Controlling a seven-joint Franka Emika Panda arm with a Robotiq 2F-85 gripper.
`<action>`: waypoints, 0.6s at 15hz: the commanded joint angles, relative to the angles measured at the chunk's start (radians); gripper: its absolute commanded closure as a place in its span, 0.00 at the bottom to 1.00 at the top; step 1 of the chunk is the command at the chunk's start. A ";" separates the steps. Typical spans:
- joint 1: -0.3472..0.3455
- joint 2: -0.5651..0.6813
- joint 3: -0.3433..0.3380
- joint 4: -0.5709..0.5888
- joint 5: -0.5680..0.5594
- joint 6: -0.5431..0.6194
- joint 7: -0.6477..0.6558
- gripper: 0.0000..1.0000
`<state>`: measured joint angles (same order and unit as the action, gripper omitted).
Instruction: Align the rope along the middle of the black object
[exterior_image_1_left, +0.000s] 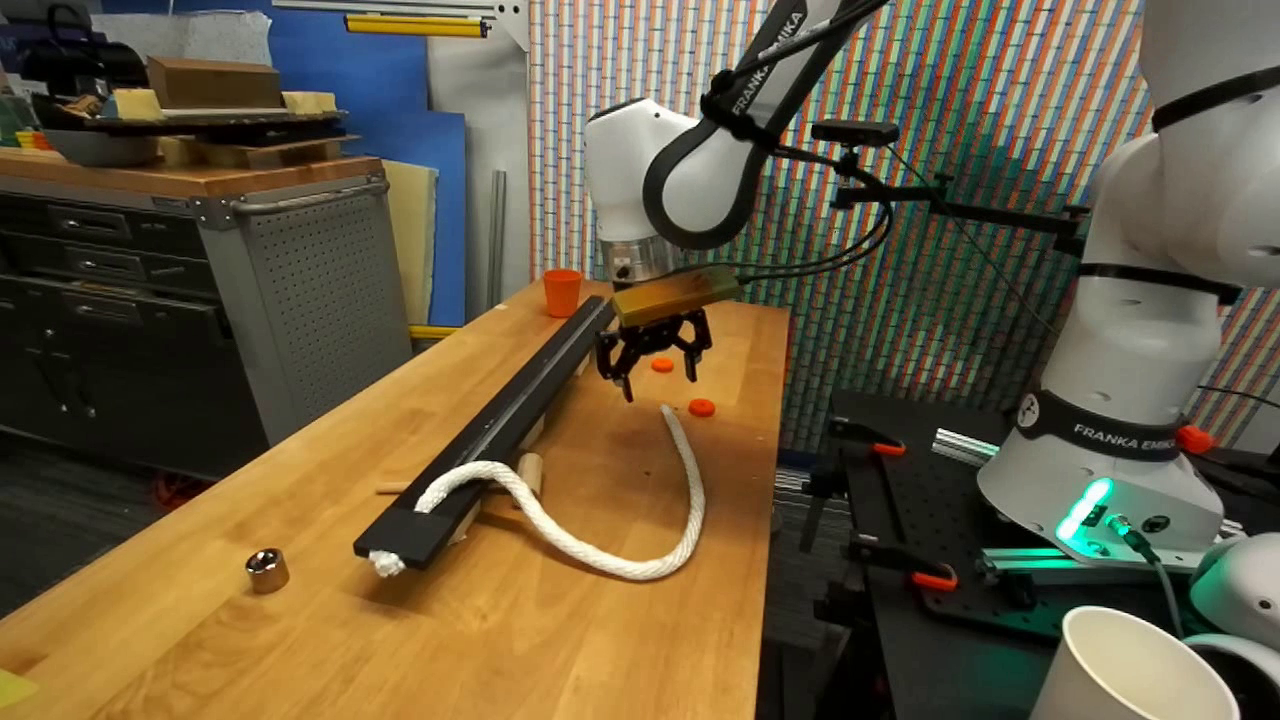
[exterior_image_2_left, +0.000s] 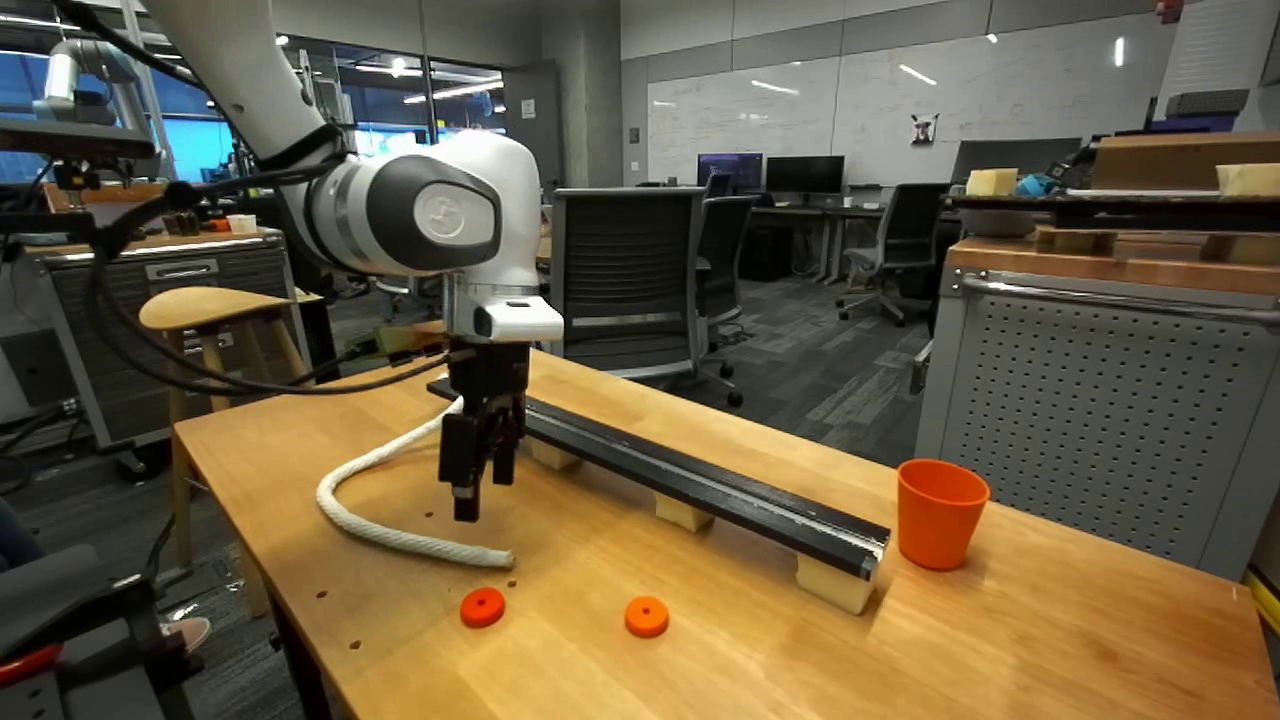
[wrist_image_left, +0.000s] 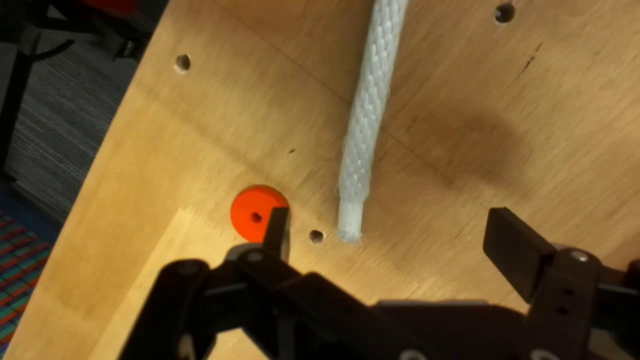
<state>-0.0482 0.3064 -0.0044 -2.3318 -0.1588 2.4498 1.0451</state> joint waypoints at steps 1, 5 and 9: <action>0.050 0.067 -0.064 0.036 0.015 0.061 0.009 0.00; 0.066 0.105 -0.101 0.036 0.031 0.080 0.002 0.00; 0.063 0.110 -0.108 0.023 0.076 0.066 -0.008 0.00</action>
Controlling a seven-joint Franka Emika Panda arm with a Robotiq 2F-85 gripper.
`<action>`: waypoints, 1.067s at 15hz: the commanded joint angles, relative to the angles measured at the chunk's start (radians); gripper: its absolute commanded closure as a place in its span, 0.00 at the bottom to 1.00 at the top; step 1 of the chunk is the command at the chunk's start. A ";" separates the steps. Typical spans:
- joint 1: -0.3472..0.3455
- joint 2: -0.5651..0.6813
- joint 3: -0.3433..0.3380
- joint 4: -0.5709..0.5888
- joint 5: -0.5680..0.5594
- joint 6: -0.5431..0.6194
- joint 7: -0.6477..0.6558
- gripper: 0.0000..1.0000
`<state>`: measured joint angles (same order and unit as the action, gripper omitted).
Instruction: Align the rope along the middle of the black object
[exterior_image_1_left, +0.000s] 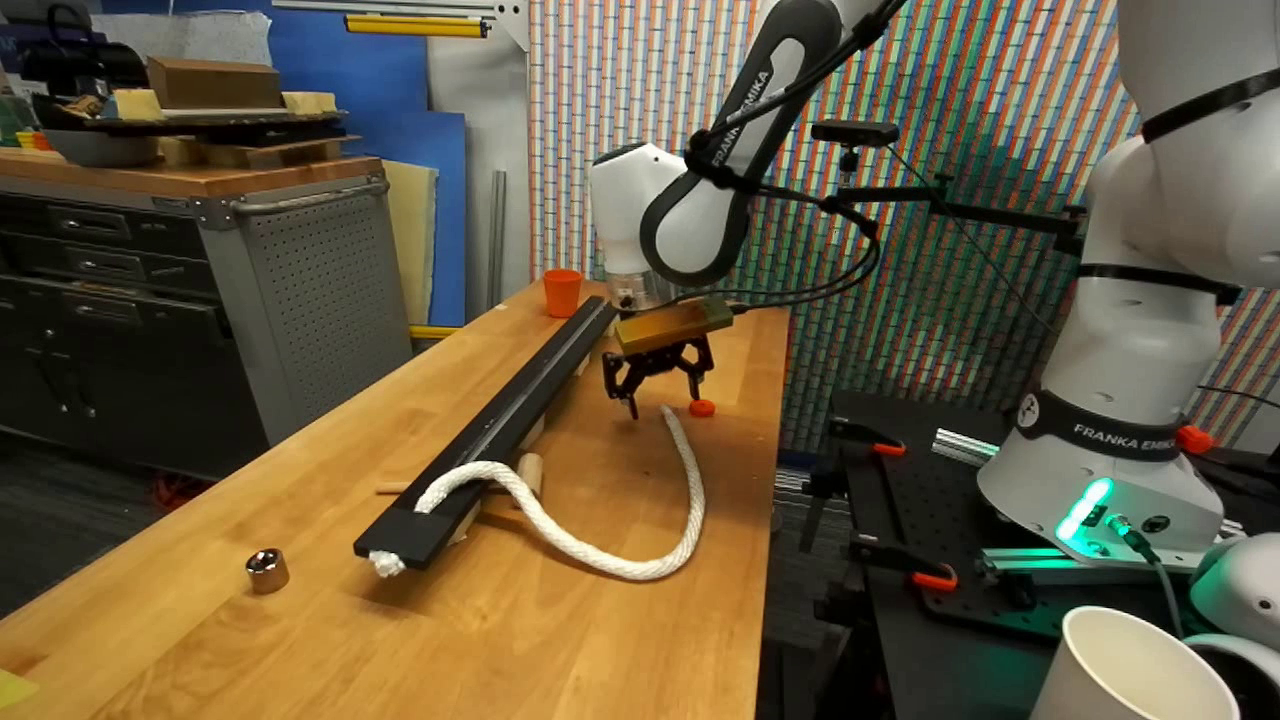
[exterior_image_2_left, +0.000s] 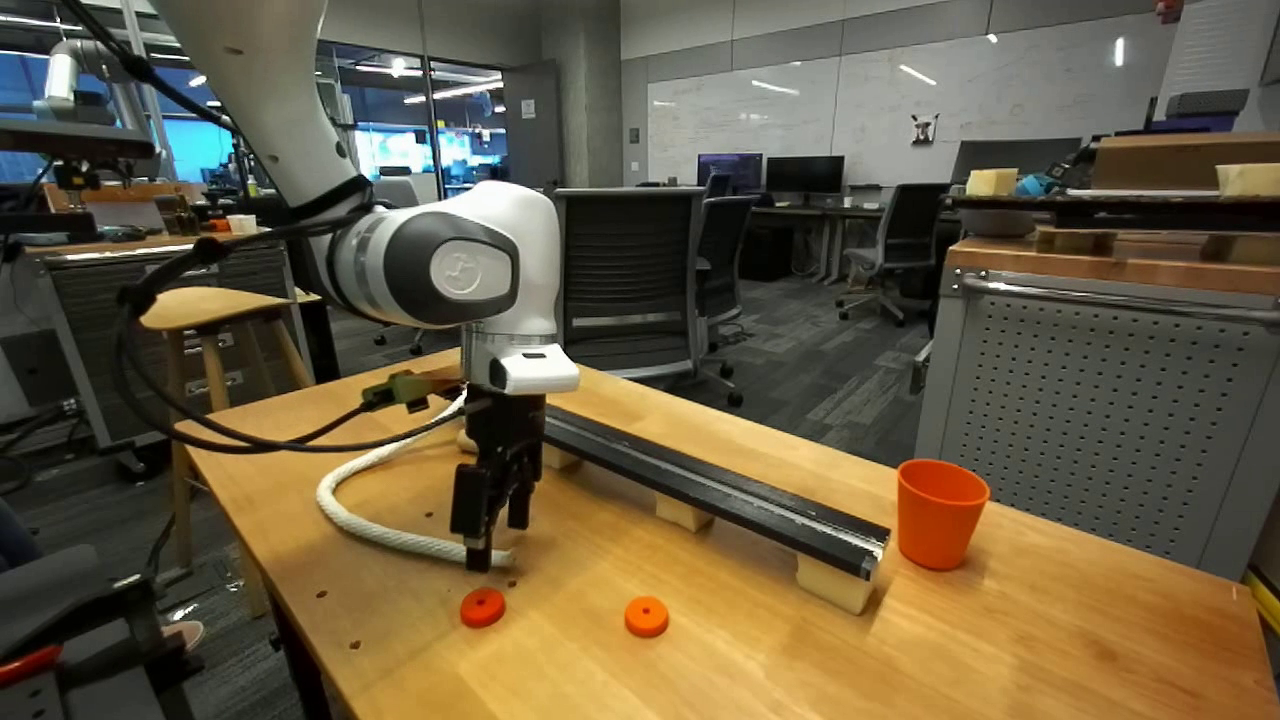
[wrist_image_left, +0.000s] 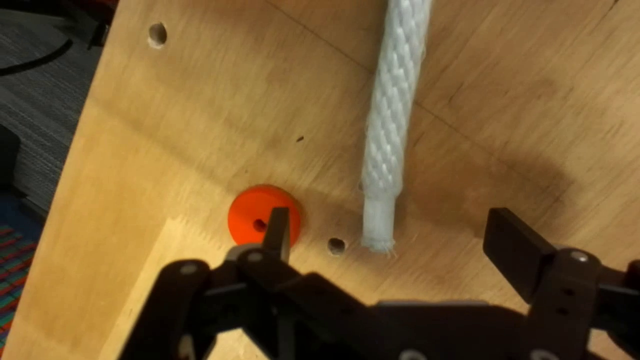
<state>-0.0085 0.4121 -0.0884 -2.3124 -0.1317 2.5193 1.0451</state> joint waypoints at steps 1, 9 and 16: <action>0.021 0.003 -0.019 0.002 0.066 -0.006 -0.013 0.00; 0.037 0.006 -0.021 -0.002 0.099 -0.002 -0.013 0.63; 0.040 0.011 -0.016 -0.014 0.111 -0.016 -0.015 0.99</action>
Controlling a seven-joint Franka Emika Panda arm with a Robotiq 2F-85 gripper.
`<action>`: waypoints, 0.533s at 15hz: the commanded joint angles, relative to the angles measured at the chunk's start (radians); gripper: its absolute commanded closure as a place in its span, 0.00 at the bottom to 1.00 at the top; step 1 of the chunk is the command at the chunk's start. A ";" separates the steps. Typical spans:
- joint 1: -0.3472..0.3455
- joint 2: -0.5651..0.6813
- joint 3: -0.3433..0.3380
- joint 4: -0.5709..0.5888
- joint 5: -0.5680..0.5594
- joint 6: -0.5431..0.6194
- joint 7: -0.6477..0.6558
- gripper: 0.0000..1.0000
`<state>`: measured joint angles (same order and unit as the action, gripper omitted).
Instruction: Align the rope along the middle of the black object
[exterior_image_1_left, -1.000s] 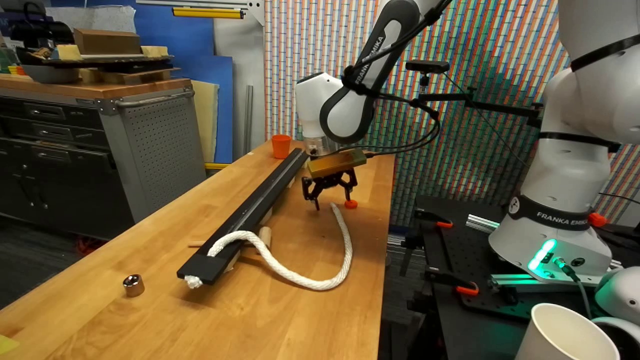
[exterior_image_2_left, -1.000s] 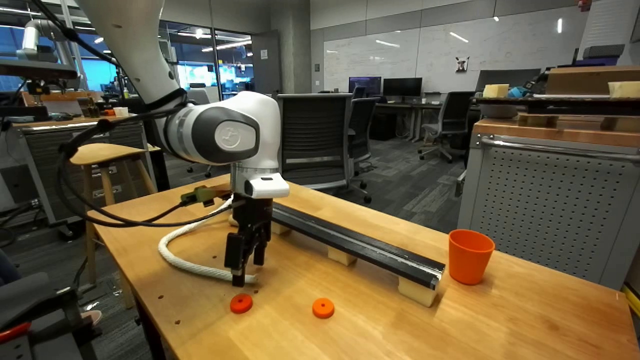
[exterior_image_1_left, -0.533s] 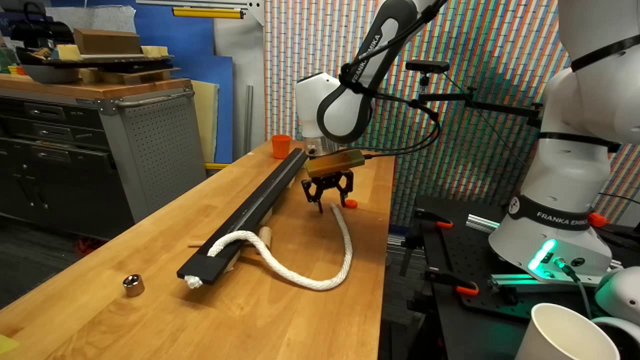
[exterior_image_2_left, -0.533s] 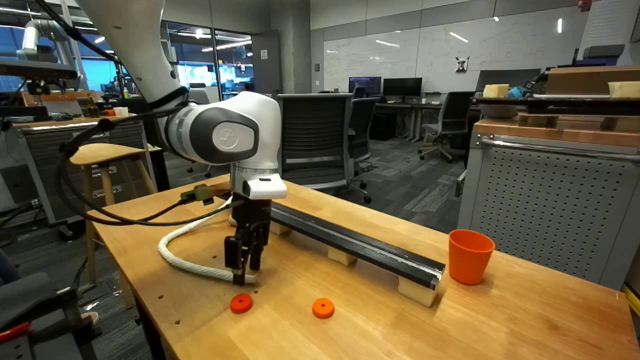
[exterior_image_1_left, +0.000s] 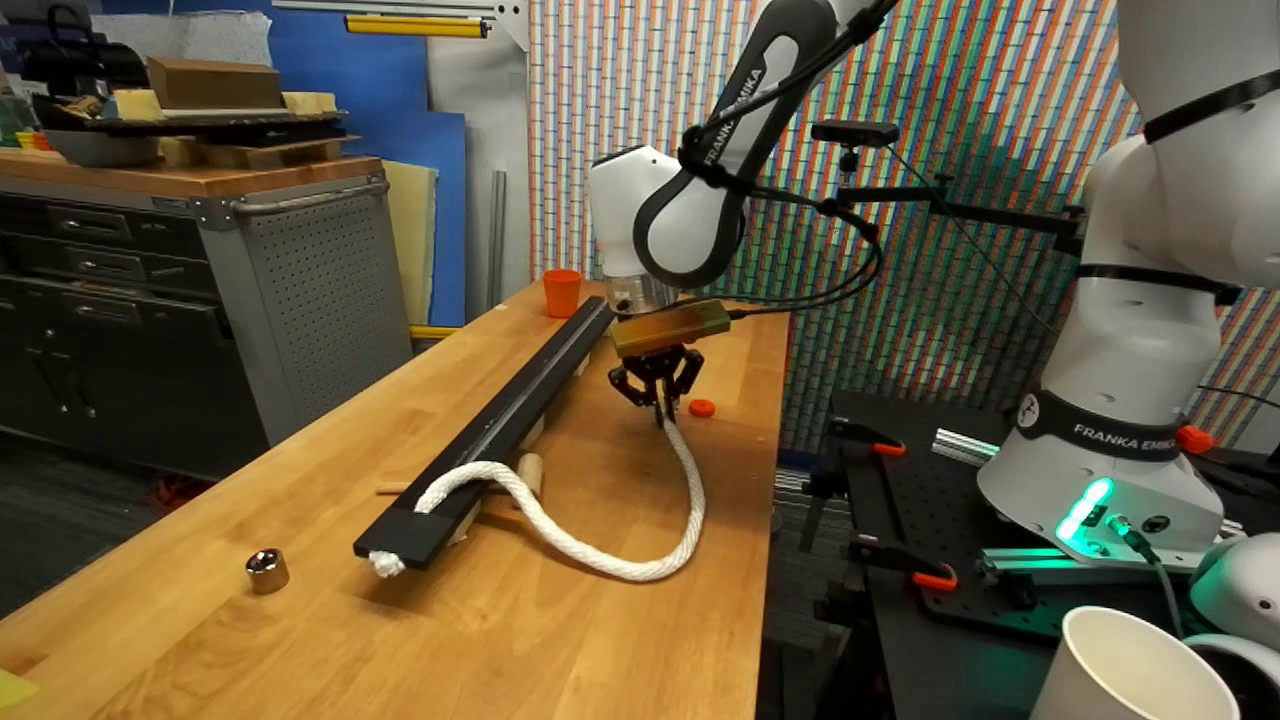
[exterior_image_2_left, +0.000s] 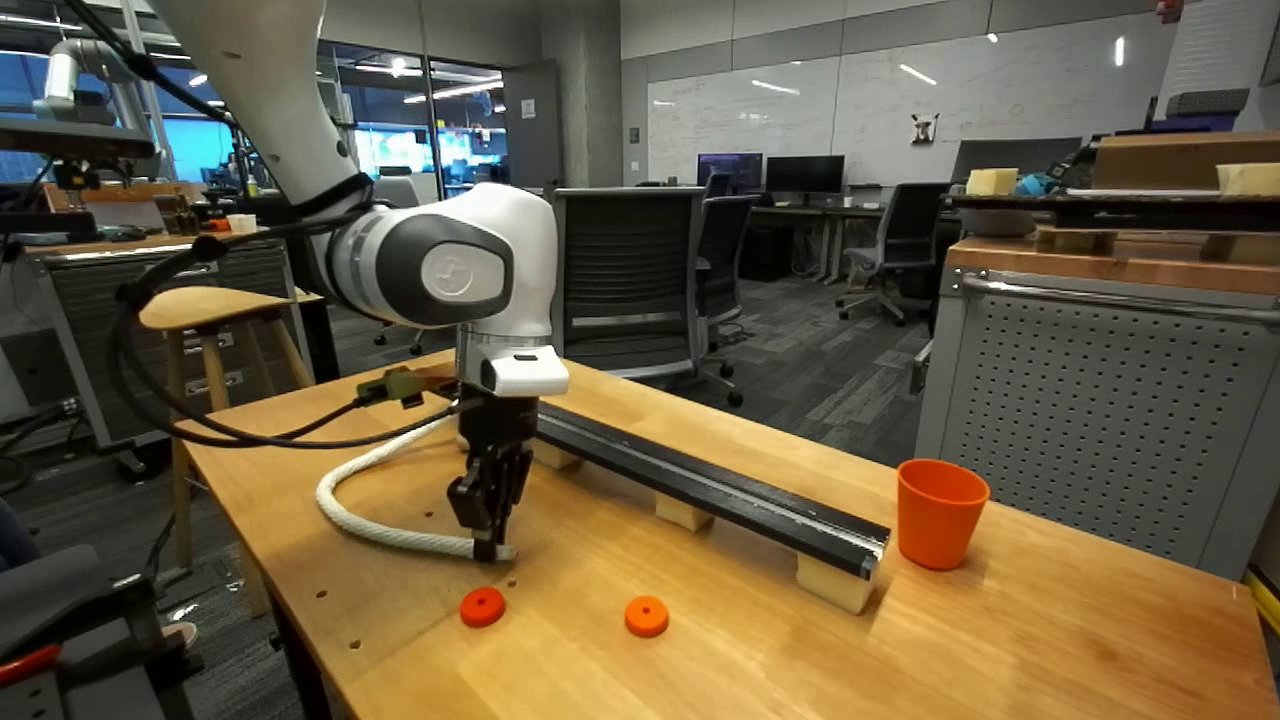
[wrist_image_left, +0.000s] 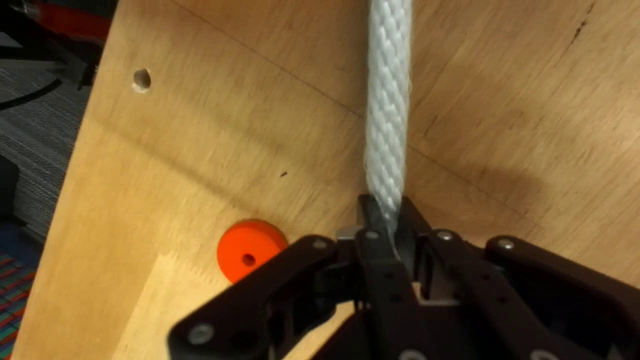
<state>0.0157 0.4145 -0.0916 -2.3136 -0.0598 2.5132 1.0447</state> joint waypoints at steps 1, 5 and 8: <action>0.015 0.004 -0.013 -0.010 0.044 -0.014 -0.015 0.98; 0.042 -0.042 -0.047 0.012 -0.014 -0.051 0.013 0.97; 0.077 -0.072 -0.092 0.061 -0.092 -0.104 0.059 0.97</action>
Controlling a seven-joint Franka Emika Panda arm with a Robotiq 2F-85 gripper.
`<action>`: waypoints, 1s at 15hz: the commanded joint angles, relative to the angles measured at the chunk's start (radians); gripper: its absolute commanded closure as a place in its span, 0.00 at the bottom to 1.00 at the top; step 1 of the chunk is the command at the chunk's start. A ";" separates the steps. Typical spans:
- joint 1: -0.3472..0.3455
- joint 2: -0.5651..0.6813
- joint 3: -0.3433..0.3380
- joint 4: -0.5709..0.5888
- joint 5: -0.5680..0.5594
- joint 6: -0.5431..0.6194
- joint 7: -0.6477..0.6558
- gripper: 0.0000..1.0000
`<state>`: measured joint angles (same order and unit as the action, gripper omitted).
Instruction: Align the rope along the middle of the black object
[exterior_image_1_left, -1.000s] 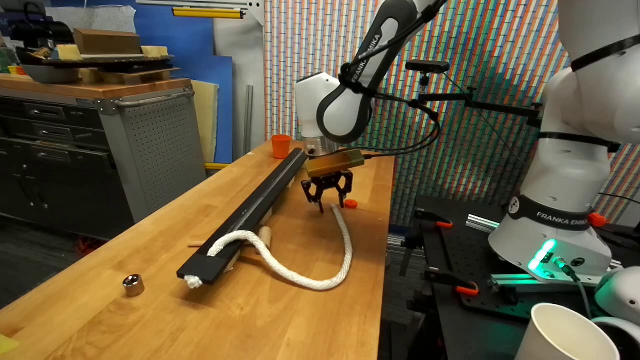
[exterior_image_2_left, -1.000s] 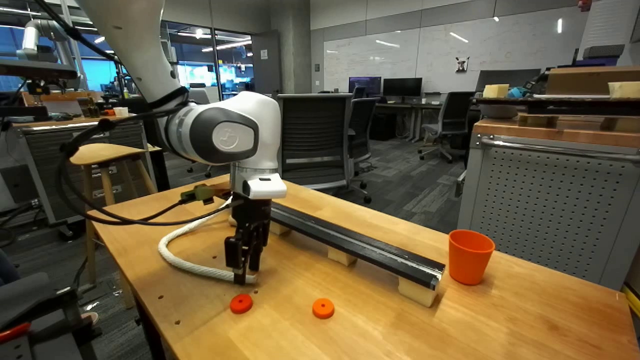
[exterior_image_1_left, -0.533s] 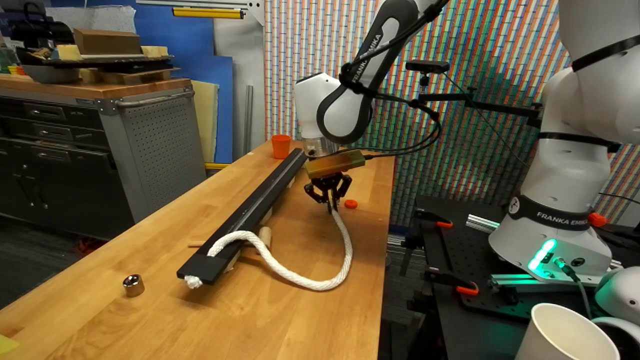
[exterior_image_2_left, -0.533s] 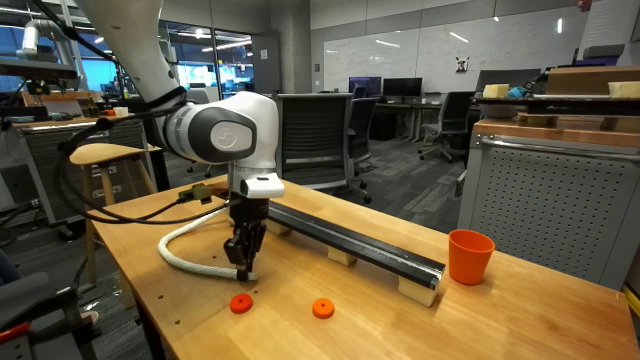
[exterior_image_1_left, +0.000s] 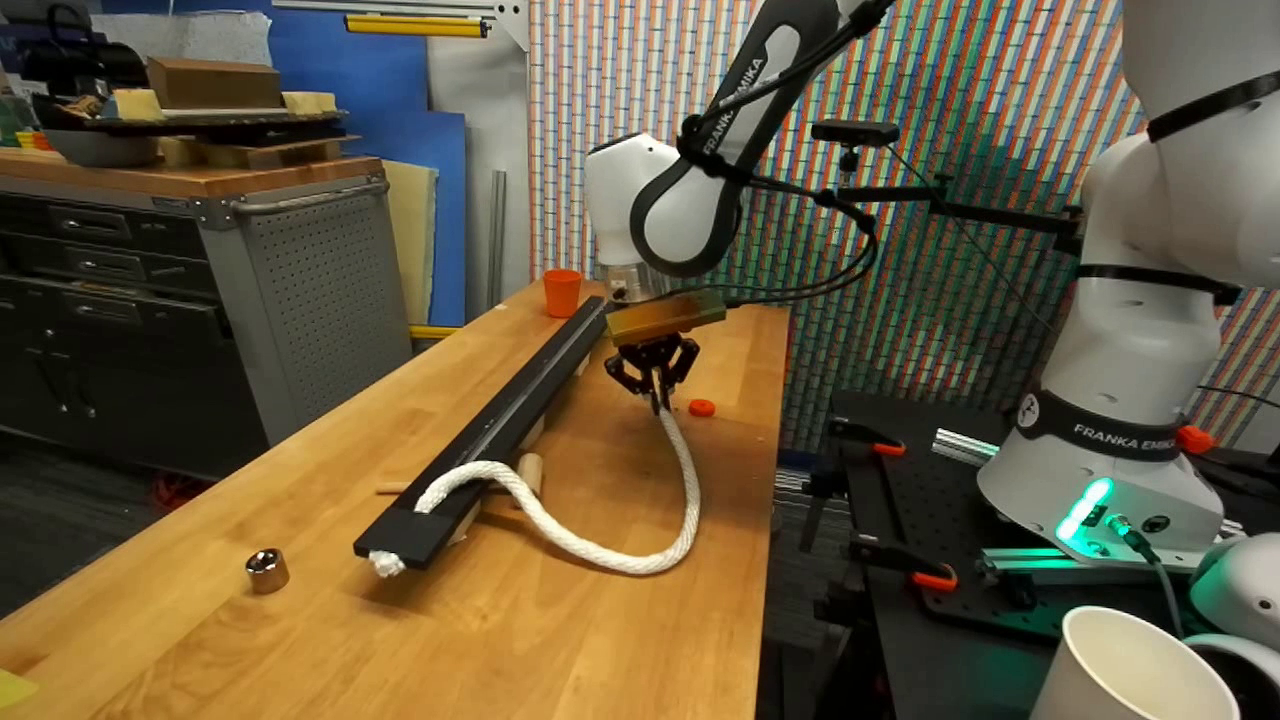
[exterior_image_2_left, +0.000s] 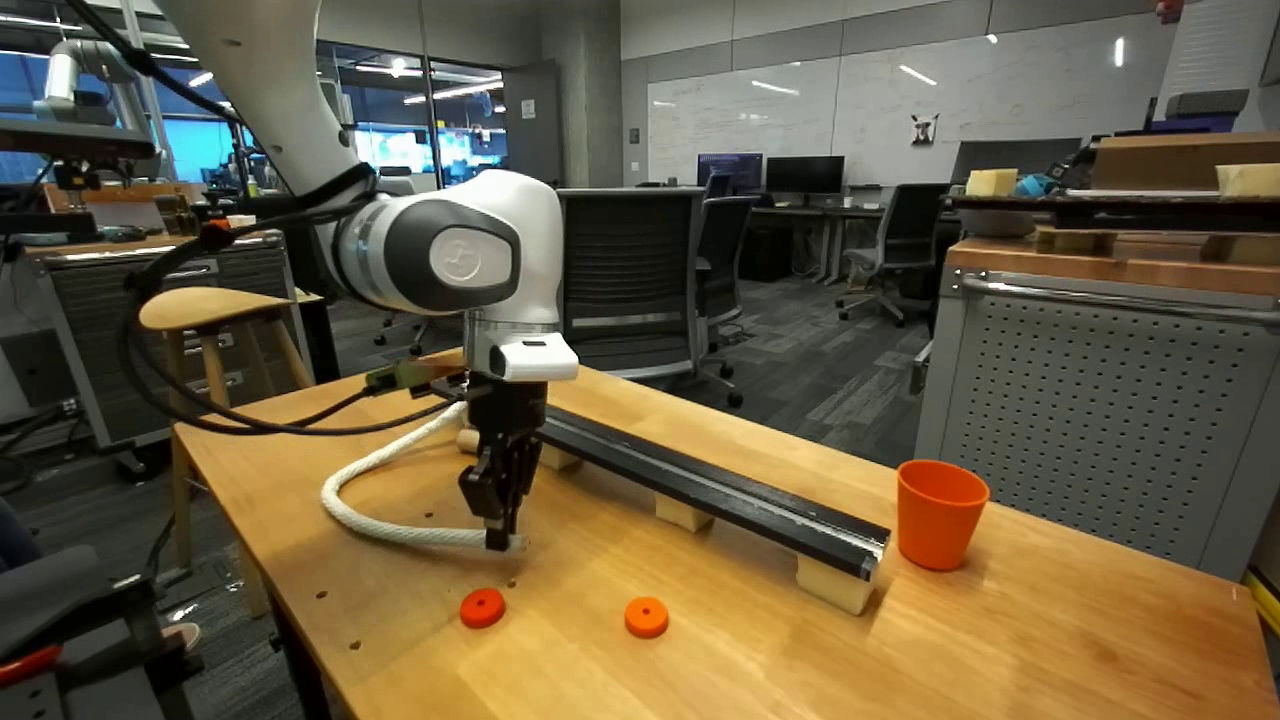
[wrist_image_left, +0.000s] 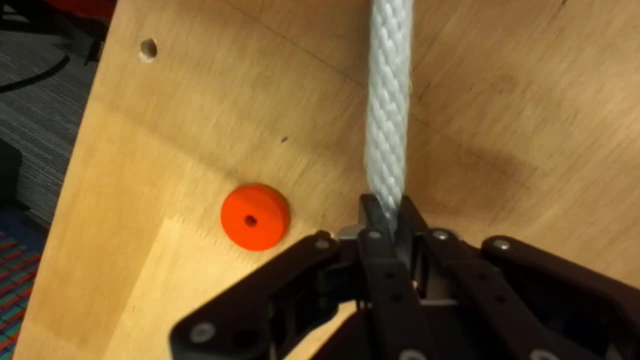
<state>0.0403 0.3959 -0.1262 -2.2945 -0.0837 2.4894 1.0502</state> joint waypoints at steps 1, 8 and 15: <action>0.062 -0.061 -0.069 0.065 -0.102 -0.101 0.070 0.97; 0.052 -0.061 -0.079 0.268 -0.265 -0.223 0.146 0.97; 0.021 0.025 -0.121 0.440 -0.335 -0.373 0.305 0.97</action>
<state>0.0688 0.3632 -0.2190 -1.9508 -0.3709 2.1960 1.2738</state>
